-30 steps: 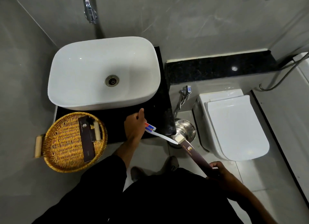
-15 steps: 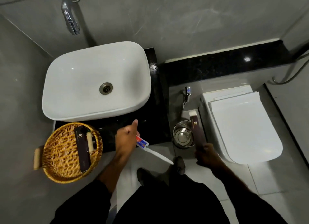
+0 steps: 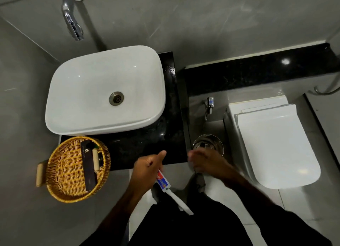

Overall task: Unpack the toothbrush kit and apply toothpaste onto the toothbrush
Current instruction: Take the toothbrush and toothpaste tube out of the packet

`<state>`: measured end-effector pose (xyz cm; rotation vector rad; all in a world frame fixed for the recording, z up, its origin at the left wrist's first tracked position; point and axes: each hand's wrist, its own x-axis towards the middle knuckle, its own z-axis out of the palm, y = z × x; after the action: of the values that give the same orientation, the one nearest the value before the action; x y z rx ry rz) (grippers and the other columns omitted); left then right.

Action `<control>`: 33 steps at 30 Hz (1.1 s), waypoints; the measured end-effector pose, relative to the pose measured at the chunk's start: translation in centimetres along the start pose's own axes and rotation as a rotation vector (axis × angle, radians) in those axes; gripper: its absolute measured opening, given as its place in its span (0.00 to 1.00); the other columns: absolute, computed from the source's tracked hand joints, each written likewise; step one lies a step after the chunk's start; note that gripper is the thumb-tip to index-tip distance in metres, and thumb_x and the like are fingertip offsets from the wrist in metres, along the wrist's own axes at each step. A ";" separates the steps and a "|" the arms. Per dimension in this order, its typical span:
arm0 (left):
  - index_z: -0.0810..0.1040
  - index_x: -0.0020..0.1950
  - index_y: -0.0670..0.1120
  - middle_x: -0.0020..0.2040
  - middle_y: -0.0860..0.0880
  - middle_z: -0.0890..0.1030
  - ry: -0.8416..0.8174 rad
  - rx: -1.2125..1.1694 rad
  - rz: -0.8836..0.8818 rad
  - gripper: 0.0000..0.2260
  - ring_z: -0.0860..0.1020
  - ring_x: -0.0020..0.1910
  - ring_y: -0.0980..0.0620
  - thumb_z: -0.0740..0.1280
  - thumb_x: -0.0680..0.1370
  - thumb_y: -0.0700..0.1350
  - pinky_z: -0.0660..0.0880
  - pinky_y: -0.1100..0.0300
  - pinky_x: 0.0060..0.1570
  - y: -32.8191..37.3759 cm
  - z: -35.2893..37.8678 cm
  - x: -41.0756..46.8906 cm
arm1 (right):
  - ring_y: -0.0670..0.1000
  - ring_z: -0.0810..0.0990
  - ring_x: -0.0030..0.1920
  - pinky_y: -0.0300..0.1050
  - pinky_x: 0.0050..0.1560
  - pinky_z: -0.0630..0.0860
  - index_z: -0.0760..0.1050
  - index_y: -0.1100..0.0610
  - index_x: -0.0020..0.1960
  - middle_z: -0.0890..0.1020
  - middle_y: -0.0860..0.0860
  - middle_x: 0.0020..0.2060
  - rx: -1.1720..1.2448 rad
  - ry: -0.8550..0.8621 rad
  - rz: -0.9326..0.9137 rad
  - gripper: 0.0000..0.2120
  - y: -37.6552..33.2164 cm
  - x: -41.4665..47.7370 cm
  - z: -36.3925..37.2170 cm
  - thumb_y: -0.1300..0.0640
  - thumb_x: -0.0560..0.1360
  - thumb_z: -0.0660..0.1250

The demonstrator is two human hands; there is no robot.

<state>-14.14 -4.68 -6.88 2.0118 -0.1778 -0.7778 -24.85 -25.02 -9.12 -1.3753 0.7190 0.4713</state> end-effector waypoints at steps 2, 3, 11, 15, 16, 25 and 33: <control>0.73 0.29 0.43 0.21 0.52 0.74 -0.050 -0.010 -0.016 0.21 0.71 0.22 0.59 0.65 0.80 0.52 0.71 0.68 0.27 0.6 0.4 0.1 | 0.55 0.86 0.53 0.50 0.53 0.83 0.79 0.53 0.61 0.86 0.54 0.54 0.034 -0.201 0.038 0.19 -2.2 -1.6 2.4 0.41 0.79 0.65; 0.73 0.29 0.44 0.22 0.52 0.74 -0.056 -0.026 -0.022 0.21 0.72 0.22 0.58 0.65 0.80 0.51 0.72 0.67 0.27 0.9 0.5 0.3 | 0.56 0.87 0.53 0.48 0.51 0.83 0.78 0.53 0.63 0.86 0.54 0.55 0.031 -0.266 0.062 0.20 -3.0 -2.1 3.4 0.41 0.78 0.65; 0.74 0.24 0.49 0.22 0.51 0.76 0.045 0.042 0.075 0.23 0.75 0.23 0.55 0.68 0.79 0.55 0.74 0.65 0.29 0.9 -1.6 1.1 | 0.54 0.86 0.46 0.49 0.51 0.82 0.79 0.60 0.62 0.83 0.59 0.59 -0.142 -0.371 0.035 0.19 -5.5 -1.9 6.6 0.47 0.82 0.62; 0.77 0.27 0.48 0.24 0.49 0.79 0.038 0.045 0.097 0.22 0.79 0.24 0.51 0.67 0.77 0.59 0.78 0.57 0.31 0.7 -3.9 1.8 | 0.53 0.88 0.43 0.52 0.49 0.83 0.81 0.61 0.52 0.86 0.56 0.47 -0.441 -0.247 -0.148 0.19 -6.5 -0.6 9.5 0.47 0.82 0.61; 0.77 0.29 0.48 0.24 0.48 0.79 0.038 0.039 0.101 0.22 0.80 0.24 0.50 0.68 0.77 0.60 0.79 0.55 0.31 0.6 -4.7 2.0 | 0.52 0.86 0.39 0.52 0.46 0.82 0.81 0.59 0.46 0.85 0.53 0.41 -0.525 -0.204 -0.208 0.18 -6.9 -0.2 10.2 0.47 0.82 0.61; 0.79 0.36 0.51 0.27 0.60 0.79 0.218 -0.017 0.116 0.18 0.75 0.26 0.63 0.69 0.72 0.64 0.70 0.73 0.28 -0.4 -13.4 3.6 | 0.45 0.84 0.35 0.39 0.37 0.81 0.80 0.48 0.44 0.84 0.46 0.37 -0.013 -0.200 -0.057 0.13 -9.7 1.6 21.7 0.50 0.82 0.59; 0.84 0.51 0.50 0.41 0.44 0.85 -0.057 -0.562 -0.153 0.21 0.84 0.37 0.48 0.75 0.67 0.64 0.80 0.54 0.37 -6.3 -22.1 1.0 | 0.42 0.73 0.24 0.35 0.26 0.71 0.76 0.56 0.41 0.78 0.48 0.28 0.205 -0.064 -0.118 0.17 -11.4 4.3 31.0 0.52 0.85 0.58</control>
<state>-1.44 14.32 -4.56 1.4815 0.1527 -0.8688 -8.32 3.17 -2.88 -1.1973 0.6124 0.3366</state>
